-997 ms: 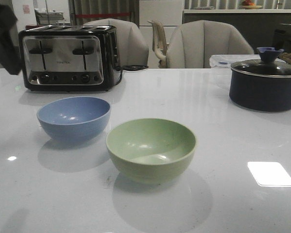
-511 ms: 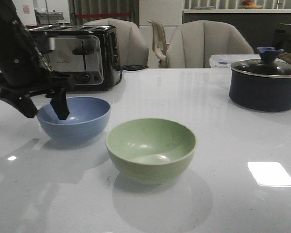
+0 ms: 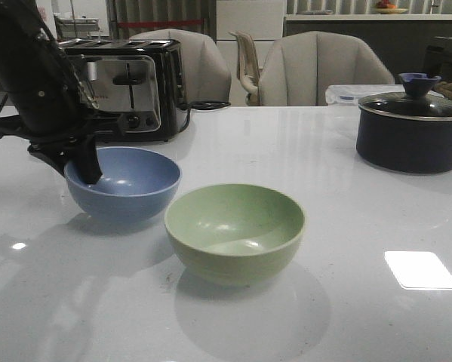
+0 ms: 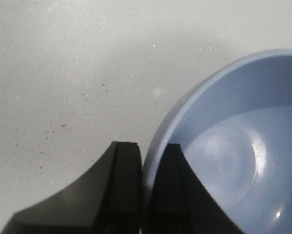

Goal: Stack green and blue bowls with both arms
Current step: 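Lower the left gripper to the blue bowl rim and grasp it, then lift the blue bowl and lower it into the green bowl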

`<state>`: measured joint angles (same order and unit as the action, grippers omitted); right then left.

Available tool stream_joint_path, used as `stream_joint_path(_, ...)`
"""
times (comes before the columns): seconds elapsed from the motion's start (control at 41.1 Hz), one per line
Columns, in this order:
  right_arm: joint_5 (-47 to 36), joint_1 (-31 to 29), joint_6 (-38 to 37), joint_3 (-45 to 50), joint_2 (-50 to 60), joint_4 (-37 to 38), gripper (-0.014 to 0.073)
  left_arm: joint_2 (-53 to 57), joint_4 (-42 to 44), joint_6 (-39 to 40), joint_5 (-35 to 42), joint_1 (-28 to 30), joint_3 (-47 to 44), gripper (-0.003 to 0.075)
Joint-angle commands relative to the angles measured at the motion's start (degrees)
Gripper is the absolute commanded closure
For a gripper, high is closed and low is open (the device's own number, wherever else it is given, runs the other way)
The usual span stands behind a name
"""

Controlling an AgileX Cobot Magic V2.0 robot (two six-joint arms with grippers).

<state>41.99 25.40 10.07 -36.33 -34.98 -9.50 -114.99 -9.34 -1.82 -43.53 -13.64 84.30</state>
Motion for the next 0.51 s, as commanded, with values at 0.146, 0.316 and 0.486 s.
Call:
stream_joint_path(0.146, -3.6, -0.2, 0.5, -1.5, 0.0, -0.1, 0.0153, 10.2, -0.7, -2.4, -4.4, -0.4, 2.2, 0.0619)
stream_joint_path(0.316, -3.6, -0.2, 0.5, -1.5, 0.0, -0.1, 0.0153, 16.4, -8.5, -9.5, -6.7, -0.8, 2.2, 0.0619)
stream_joint_path(0.486, -3.6, -0.2, 0.5, -1.5, 0.0, -0.1, 0.0153, 19.0, -12.2, -14.0, -6.4, -4.6, 2.2, 0.0619)
